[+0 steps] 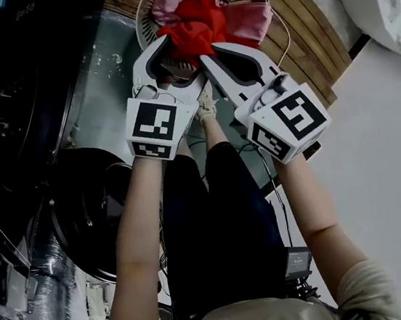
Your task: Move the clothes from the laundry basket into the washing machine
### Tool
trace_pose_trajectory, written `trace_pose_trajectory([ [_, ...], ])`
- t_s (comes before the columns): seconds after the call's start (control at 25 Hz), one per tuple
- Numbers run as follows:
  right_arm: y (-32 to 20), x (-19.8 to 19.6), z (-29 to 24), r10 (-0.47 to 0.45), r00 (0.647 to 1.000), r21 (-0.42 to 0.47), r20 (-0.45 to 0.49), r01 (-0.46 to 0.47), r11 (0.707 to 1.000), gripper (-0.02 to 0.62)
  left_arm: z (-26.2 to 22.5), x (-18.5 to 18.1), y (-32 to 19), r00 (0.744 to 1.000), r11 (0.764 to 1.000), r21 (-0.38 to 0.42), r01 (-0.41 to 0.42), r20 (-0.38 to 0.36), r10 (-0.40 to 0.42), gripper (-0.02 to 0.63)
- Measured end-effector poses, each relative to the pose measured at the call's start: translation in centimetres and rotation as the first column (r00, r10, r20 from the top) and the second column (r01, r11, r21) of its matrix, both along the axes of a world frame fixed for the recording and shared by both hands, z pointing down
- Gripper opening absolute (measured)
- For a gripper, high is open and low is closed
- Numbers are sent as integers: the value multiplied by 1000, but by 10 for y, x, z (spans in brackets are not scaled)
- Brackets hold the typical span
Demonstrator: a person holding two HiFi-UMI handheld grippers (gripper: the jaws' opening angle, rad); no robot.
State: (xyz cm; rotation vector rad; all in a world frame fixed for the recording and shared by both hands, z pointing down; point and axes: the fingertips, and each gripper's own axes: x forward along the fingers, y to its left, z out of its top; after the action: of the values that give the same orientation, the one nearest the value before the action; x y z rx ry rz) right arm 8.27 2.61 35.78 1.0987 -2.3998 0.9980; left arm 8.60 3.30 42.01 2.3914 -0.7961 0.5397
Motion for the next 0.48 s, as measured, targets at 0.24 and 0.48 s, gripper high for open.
trace_pose_trajectory([
  [0.24,-8,5,-44,18,998,66,55,-22,998,37,-37,2,0,990,981,133,-142,48,136,331],
  [0.48,4,-11,-54,-71,995,78,67,66,995,37,-32,-2,8,989,982,122,-141,67,134,336],
])
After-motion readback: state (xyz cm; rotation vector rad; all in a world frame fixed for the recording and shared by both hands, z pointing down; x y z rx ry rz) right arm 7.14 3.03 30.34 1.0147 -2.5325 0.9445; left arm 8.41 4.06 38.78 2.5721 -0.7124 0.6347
